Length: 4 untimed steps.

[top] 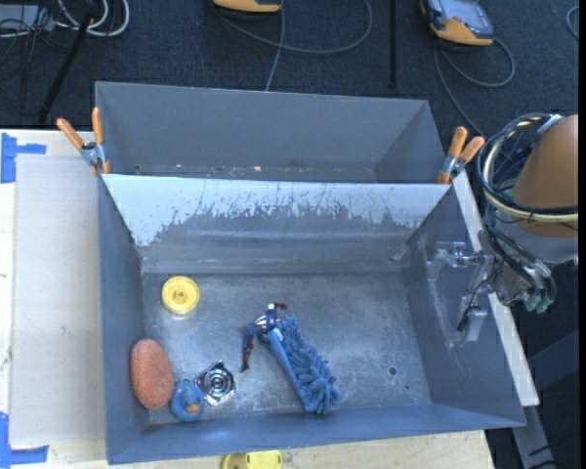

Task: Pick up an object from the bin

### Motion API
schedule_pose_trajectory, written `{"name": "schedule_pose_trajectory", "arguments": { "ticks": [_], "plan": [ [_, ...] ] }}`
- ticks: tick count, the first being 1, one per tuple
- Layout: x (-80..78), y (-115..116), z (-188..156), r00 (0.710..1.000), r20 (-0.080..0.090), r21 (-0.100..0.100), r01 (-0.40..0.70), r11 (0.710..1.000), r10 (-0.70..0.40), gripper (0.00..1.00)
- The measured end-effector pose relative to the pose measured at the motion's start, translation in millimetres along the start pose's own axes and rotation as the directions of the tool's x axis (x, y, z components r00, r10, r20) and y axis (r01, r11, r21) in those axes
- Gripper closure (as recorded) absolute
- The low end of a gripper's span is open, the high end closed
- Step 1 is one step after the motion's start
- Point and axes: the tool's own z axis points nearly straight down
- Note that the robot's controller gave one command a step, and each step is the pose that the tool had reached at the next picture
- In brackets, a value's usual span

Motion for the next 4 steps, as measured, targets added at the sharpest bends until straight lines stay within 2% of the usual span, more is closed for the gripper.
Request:
{"name": "schedule_pose_trajectory", "arguments": {
  "ticks": [1,2,3,4],
  "plan": [
    [-1.5,1,-5,1.0,0.008,0.002,0.004,1.0,-0.004,0.0],
    [-56.8,34,-3,1.0,0.011,0.003,-0.025,1.0,0.025,0.0],
    [-45.7,64,-45,1.0,0.0,-0.001,-0.03,1.0,0.03,0.0],
    [-24.3,79,-56,0.993,0.022,0.007,0.113,0.994,-0.113,0.0]
  ]
}}
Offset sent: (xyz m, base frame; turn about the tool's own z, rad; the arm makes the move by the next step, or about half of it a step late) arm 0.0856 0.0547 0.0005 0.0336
